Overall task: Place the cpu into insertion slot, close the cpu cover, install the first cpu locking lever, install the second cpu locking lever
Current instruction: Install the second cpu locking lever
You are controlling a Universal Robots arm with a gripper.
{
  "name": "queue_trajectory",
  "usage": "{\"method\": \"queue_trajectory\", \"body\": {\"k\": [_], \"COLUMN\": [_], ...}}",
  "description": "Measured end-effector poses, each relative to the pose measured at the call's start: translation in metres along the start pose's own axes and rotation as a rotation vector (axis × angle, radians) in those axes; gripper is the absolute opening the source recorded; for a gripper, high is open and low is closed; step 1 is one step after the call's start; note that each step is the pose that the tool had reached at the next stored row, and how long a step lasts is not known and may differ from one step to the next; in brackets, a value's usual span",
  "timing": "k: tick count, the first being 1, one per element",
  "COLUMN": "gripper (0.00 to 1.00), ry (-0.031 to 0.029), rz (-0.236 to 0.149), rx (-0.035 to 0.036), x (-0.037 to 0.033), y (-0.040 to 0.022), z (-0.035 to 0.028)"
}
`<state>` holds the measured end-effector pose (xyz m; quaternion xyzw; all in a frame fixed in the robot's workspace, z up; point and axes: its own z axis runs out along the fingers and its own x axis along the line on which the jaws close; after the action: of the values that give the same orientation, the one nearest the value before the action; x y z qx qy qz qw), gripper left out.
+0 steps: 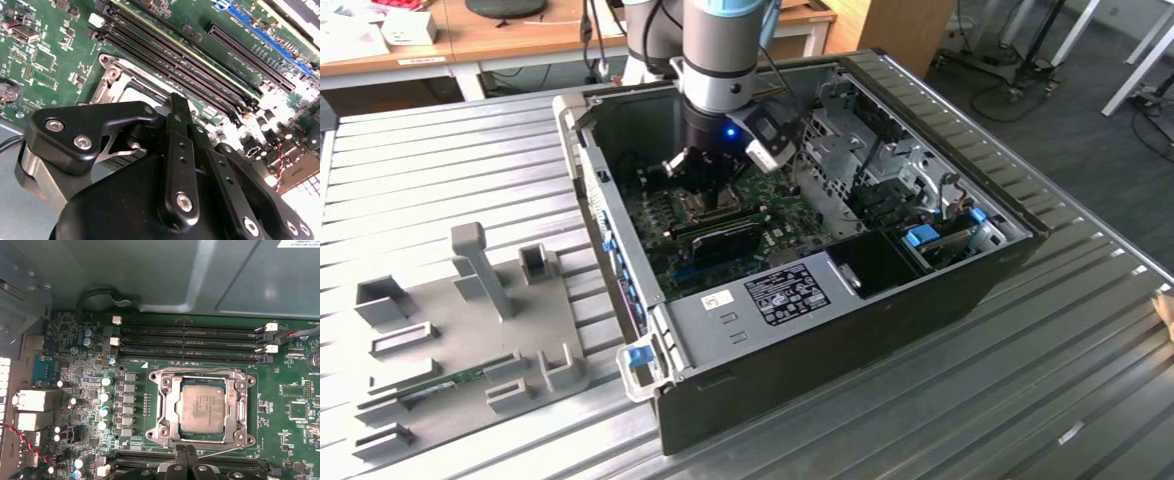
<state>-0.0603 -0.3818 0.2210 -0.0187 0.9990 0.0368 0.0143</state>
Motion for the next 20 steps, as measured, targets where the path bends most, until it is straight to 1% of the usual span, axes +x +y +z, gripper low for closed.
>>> {"method": "queue_trajectory", "body": {"k": [9,14,20], "gripper": [0.1,0.1,0.1], "ry": [-0.0001,-0.0009,-0.0008], "rz": [0.0,0.0,0.0], "rx": [-0.0001,0.0,0.0003], "x": [0.0001,0.002,0.0026], "y": [-0.0001,-0.0001,-0.0002], "z": [0.0012,0.0019,0.0039]}}
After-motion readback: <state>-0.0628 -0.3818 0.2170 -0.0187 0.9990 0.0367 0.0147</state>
